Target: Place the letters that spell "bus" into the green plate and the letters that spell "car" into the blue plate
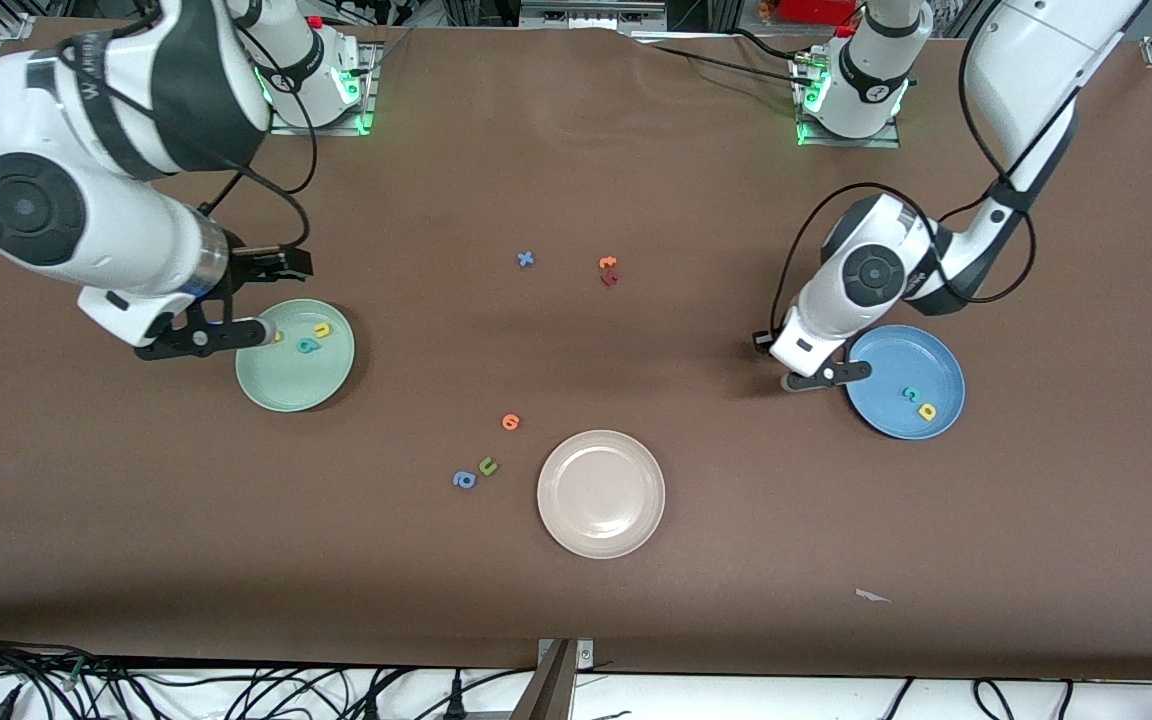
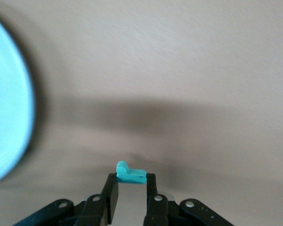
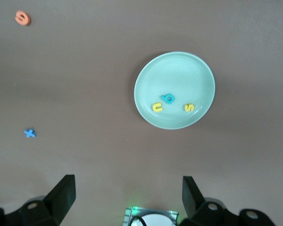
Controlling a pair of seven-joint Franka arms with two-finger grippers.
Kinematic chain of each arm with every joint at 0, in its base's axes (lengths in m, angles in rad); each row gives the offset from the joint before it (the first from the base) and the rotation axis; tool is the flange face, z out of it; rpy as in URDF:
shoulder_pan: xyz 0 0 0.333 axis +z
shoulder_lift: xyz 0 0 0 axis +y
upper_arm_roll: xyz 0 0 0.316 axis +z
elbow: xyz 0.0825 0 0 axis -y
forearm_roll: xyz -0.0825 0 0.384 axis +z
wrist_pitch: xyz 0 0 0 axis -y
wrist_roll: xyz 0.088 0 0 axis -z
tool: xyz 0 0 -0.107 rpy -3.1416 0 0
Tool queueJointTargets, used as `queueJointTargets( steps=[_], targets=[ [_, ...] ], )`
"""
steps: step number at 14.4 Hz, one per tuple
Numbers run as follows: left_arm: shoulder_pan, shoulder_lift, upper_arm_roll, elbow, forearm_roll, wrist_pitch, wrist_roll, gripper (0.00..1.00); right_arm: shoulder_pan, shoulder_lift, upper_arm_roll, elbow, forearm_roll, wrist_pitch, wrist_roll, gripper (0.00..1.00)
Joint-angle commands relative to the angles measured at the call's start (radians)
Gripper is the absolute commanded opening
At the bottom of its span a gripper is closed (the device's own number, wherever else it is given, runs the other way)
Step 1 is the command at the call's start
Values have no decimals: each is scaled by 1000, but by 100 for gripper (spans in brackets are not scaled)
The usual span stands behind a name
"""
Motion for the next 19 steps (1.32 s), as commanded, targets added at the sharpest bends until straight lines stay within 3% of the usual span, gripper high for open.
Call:
queueJointTargets(
  steps=[1,6,8,11,14,17,19],
  targets=[
    [76,-54,-12,-9,17,-65,103,16,-209,-123,199,-122,-31,56,14,100],
    [195,-97,-18,-9,8,-136,308,16,-433,-247,305,-179,-83,113,11,100],
    [234,-100,-18,-7,8,-136,365,16,-465,-294,307,-237,-77,197,-2,100],
    [259,-95,-17,7,8,-136,396,18,-457,-412,305,-323,-91,181,-1,100],
    [274,-95,-18,11,5,-136,395,51,-457,-398,288,-308,-105,144,-1,100],
    [274,-95,-18,36,-13,-136,393,56,-454,-303,285,-187,-112,87,0,100],
    [272,-98,-20,63,-15,-140,389,66,-452,-292,287,-179,-119,86,0,100]
  ],
)
